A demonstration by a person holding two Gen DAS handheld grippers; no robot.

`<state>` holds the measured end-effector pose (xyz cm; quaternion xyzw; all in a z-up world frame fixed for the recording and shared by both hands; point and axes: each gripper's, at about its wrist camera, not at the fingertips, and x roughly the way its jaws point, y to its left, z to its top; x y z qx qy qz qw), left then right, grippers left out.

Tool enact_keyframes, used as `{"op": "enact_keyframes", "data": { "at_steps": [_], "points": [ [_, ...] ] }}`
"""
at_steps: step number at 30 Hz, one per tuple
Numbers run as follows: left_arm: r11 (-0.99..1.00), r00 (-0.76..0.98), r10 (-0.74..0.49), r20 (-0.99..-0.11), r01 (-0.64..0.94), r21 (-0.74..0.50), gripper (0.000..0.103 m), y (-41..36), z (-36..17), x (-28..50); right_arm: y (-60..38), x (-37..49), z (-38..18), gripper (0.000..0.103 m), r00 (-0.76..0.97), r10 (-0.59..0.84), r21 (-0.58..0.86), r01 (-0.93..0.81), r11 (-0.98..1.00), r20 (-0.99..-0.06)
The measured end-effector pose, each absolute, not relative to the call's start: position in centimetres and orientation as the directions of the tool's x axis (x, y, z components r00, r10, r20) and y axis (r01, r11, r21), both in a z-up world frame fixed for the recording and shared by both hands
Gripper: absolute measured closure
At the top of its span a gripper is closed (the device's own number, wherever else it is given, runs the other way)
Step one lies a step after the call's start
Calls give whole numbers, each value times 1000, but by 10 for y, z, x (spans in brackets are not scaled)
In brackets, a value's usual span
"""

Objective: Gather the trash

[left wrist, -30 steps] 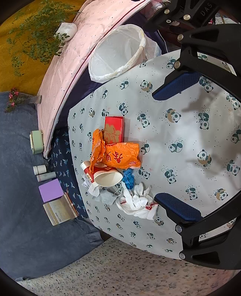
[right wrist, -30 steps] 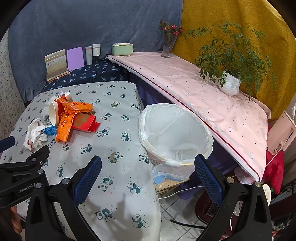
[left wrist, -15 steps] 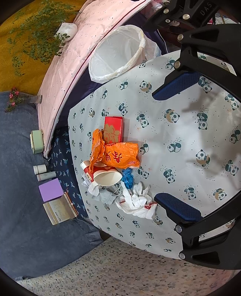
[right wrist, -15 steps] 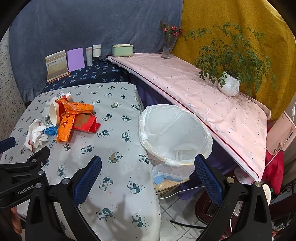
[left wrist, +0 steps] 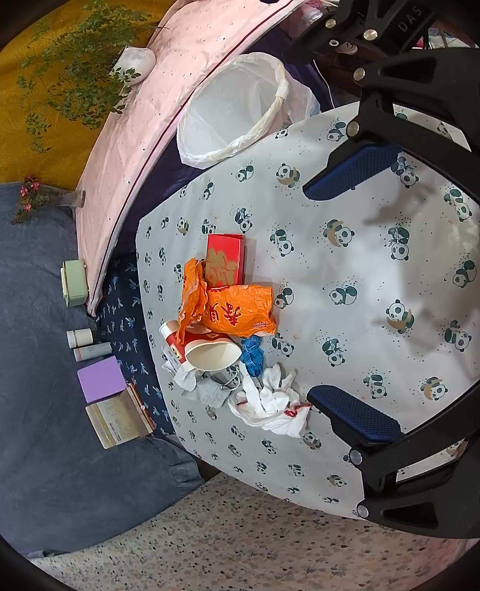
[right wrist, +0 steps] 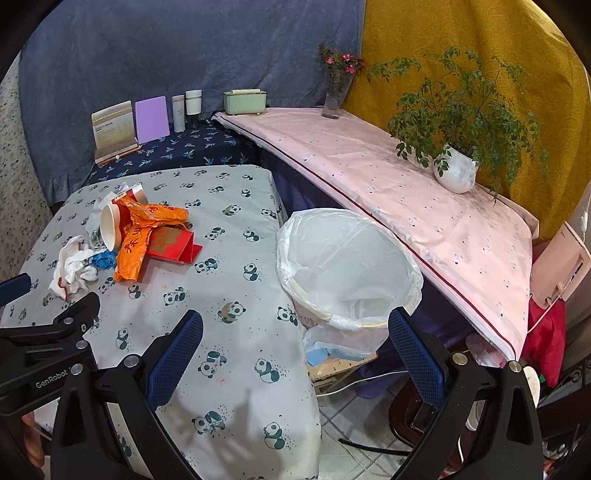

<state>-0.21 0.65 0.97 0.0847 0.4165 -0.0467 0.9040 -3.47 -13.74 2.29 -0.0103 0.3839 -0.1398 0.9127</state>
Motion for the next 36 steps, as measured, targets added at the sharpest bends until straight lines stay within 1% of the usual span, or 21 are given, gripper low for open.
{"op": "enact_keyframes", "data": {
  "at_steps": [27, 36],
  "points": [
    [982, 650, -18, -760, 156, 110, 7, 4, 11, -8, -138, -39, 25, 7, 670, -264, -123, 251, 960, -694],
    [989, 631, -13, -776, 125, 85, 7, 22, 6, 0, -130, -35, 22, 7, 667, -261, -126, 245, 961, -698]
  ]
}}
